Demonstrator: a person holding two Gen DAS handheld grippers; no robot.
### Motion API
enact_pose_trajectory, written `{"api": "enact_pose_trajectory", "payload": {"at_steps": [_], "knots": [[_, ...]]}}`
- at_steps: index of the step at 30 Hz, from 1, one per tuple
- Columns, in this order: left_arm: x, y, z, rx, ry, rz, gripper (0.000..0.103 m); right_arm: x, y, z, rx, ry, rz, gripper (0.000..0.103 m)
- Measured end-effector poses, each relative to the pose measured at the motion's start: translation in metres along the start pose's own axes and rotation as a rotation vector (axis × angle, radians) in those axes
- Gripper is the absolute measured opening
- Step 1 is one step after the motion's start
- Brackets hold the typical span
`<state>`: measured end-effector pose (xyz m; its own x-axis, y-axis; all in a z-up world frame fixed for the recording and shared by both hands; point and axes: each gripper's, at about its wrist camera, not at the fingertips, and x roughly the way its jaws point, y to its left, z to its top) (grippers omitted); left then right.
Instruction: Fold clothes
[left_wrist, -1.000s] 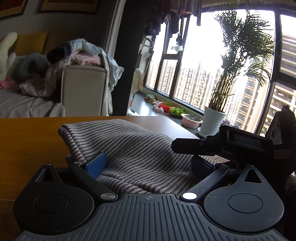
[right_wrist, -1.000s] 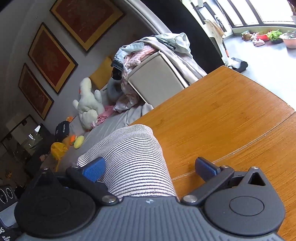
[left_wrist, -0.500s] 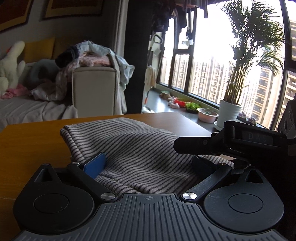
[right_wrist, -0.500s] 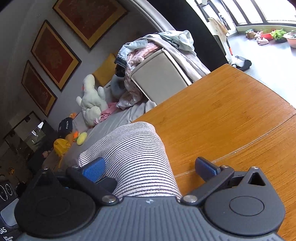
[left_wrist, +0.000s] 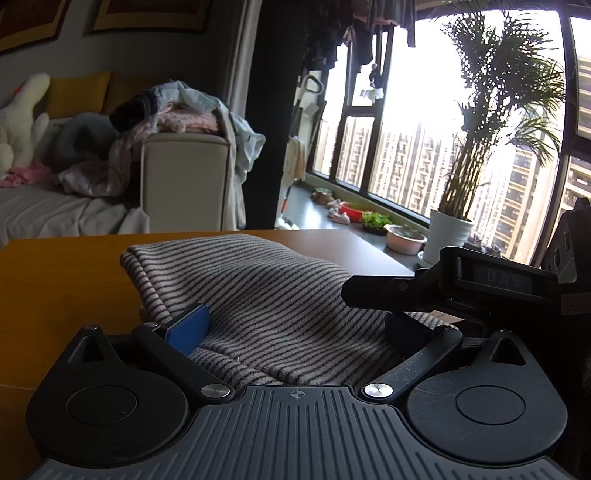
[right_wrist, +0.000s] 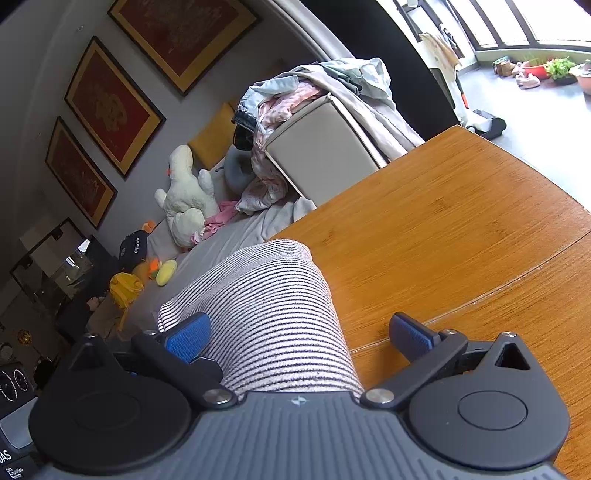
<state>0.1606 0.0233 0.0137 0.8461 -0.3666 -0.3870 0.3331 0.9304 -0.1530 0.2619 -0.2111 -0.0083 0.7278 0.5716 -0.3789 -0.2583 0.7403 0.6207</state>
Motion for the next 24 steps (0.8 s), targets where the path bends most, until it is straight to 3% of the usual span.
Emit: {"api": "enact_pose_trajectory", "payload": {"at_steps": [11,17,24], "knots": [[-0.001,-0.001,-0.001,0.003,-0.002,-0.001,0.103,-0.001,-0.001,0.001,-0.003,0.018,0.018,0.103],[-0.006,0.000,-0.003,-0.001,-0.008,-0.007,0.103,0.001,0.001,0.002,-0.023,0.098,0.108,0.103],[-0.013,0.000,-0.005,-0.006,-0.016,-0.016,0.103,-0.004,-0.001,-0.001,-0.005,0.099,0.154,0.103]]}}
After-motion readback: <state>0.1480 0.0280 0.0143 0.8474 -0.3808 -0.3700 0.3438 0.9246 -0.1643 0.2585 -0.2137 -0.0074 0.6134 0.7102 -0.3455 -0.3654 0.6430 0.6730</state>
